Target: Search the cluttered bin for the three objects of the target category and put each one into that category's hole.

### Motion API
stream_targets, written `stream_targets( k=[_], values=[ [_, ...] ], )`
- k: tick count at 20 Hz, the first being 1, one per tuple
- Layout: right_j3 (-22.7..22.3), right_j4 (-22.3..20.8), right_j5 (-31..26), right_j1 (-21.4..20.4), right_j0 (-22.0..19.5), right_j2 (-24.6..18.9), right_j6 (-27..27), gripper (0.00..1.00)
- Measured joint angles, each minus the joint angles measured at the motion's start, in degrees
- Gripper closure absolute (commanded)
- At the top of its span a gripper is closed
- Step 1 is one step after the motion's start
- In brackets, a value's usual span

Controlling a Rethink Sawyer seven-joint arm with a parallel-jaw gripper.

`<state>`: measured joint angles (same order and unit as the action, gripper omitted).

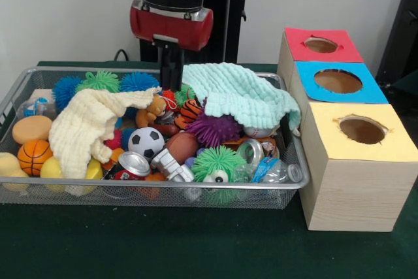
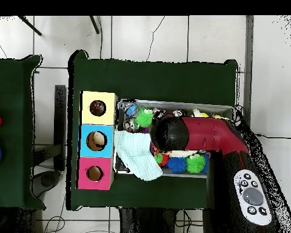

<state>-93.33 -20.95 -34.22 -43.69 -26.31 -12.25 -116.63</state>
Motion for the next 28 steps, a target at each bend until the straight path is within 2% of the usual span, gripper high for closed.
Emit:
stream_targets(
  k=[17,28],
  values=[
    [-0.98,-0.05,0.12,3.14,-0.10,-1.49,0.00,1.00],
    [-0.99,-0.06,0.12,3.45,2.11,-1.49,0.00,1.00]
  ],
)
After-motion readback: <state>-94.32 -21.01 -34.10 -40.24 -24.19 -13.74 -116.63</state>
